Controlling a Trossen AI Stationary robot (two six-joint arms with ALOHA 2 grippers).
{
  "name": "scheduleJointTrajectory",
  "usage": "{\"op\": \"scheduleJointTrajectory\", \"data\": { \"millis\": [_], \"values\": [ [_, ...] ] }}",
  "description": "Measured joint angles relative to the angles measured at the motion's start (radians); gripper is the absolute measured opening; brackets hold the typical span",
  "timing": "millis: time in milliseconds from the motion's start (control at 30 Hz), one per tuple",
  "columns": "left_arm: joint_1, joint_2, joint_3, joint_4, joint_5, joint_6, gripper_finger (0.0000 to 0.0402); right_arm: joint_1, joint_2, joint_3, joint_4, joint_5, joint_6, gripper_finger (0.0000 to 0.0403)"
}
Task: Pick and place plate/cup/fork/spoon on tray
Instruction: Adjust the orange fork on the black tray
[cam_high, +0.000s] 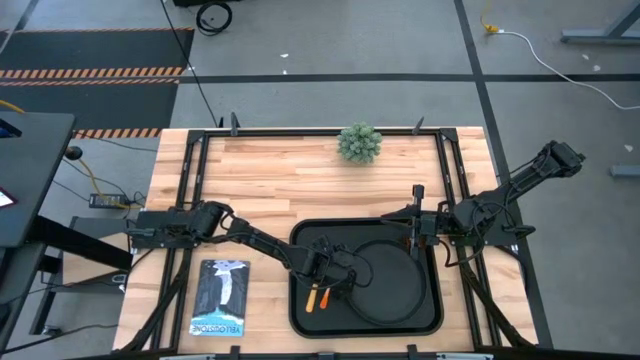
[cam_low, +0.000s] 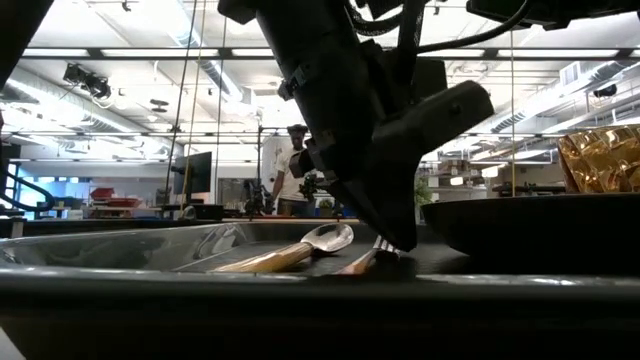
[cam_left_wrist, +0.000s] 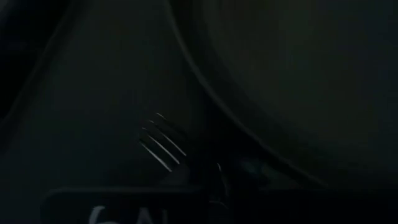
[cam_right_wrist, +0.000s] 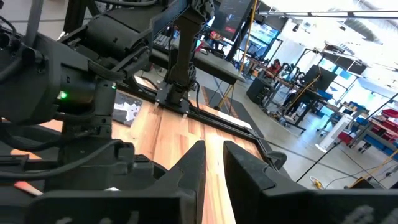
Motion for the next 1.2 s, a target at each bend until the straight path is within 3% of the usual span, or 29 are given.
{"op": "scheduleJointTrajectory", "data": {
  "millis": [733, 1200],
  "values": [
    [0.051, 0.000, 0.000, -0.104, -0.082, -0.107, 0.0040, 0.000, 0.000, 0.000, 0.000, 0.000, 0.000, 0.0063],
    [0.035, -0.044, 0.000, -0.086, -0.086, -0.052, 0.0040, 0.000, 0.000, 0.000, 0.001, 0.000, 0.000, 0.0063]
  ]
}}
